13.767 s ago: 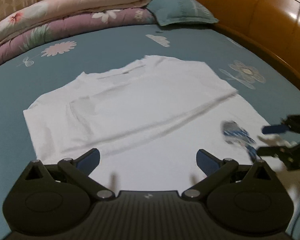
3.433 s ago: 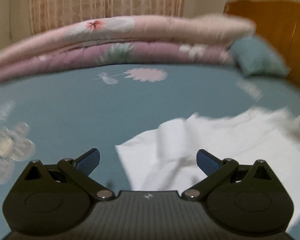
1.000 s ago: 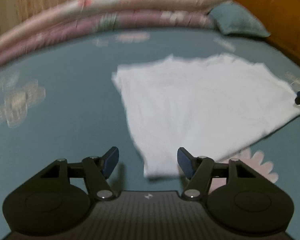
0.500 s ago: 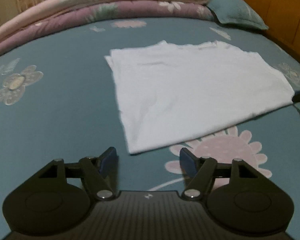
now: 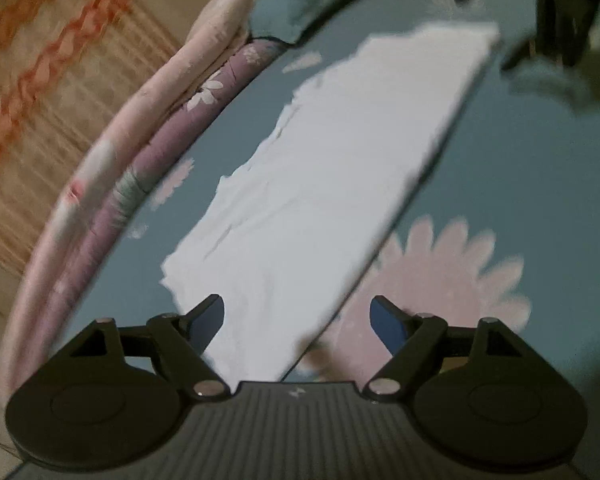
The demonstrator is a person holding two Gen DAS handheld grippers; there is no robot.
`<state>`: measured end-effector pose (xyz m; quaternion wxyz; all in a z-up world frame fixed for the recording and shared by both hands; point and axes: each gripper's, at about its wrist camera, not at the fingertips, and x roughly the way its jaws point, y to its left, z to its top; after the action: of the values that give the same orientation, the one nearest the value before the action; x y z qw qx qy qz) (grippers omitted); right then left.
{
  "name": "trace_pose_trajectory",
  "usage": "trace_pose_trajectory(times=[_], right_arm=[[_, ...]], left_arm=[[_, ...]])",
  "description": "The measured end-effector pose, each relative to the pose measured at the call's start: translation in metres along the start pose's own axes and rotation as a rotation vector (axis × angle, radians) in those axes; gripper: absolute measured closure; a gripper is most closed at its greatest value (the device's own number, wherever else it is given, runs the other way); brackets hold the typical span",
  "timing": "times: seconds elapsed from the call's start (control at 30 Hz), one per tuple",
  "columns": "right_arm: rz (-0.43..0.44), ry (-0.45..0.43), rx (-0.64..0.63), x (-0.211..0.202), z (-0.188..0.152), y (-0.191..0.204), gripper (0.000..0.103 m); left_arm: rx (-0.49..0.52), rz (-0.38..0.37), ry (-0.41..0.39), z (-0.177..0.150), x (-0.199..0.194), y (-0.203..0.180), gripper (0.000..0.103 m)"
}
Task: Fold clothes
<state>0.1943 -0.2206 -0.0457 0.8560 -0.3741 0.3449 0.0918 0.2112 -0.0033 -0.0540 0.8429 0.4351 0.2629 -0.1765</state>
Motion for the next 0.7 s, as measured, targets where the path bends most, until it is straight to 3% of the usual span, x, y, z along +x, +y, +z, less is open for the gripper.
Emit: trace_pose_trajectory(times=[0.17,0.4,0.5,0.6,0.7], right_arm=[[-0.033,0.017,-0.075,0.011,-0.002,0.014,0.014],[-0.03,-0.109,-0.229,0.023,0.042,0.054,0.014],[-0.027,-0.155,-0.29,0.03,0.056,0.065,0.013],[-0.04,-0.192,-0.327,0.036,0.062,0.068,0.008],[-0.037,-0.187,-0.292,0.037,0.056,0.056,0.008]], left_arm=[[0.127,0.065,0.013,0.007,0.01,-0.021,0.021],[0.261,0.069,-0.096,0.048,0.031,-0.052,0.021],[0.282,0.064,-0.127,0.058,0.042,-0.054,0.019],[0.281,0.06,-0.141,0.062,0.05,-0.048,0.008],[0.267,0.066,-0.115,0.054,0.053,-0.037,0.008]])
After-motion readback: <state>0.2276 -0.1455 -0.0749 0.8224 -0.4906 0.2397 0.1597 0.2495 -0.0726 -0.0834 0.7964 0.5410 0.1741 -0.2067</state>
